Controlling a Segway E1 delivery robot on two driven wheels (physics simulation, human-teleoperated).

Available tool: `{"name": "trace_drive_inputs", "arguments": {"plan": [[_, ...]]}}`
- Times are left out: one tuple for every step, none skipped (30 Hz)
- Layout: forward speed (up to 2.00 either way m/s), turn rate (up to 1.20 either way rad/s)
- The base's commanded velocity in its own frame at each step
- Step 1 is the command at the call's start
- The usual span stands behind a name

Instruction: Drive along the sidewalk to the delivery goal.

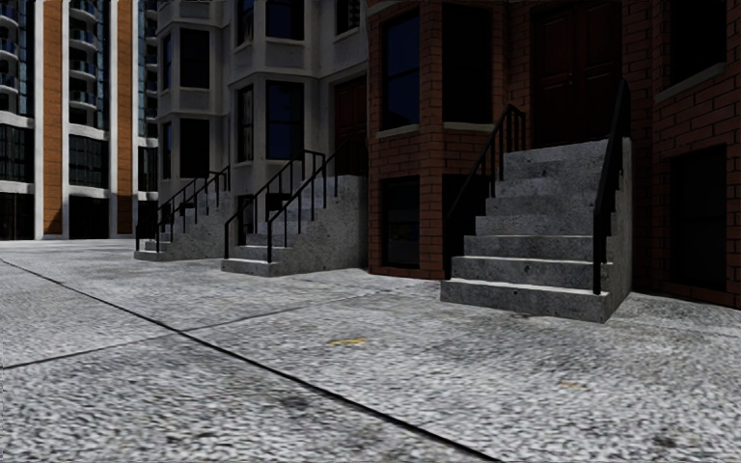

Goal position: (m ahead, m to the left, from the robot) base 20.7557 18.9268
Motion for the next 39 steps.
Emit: {"name": "trace_drive_inputs", "arguments": {"plan": [[2.00, 0.18], [2.00, 0.21], [2.00, 0.24], [2.00, 0.24], [2.00, 0.24], [2.00, 0.24], [2.00, 0.24], [2.00, 0.25], [2.00, 0.28], [2.00, 0.34], [2.00, 0.36], [2.00, 0.36], [2.00, 0.37], [2.00, 0.37], [2.00, 0.53], [2.00, 0.53], [2.00, 0.53], [2.00, 0.53], [2.00, 0.53], [2.00, 0.53], [2.00, 0.53], [2.00, 0.54], [2.00, 0.55], [2.00, 0.55], [2.00, 0.55], [2.00, 0.56], [2.00, 0.56], [2.00, 0.56], [2.00, 0.56], [2.00, 0.56], [2.00, 0.56], [2.00, 0.56], [2.00, 0.56], [2.00, 0.56], [2.00, 0.56], [2.00, 0.56], [2.00, 0.56], [2.00, 0.56], [2.00, 0.56]]}}
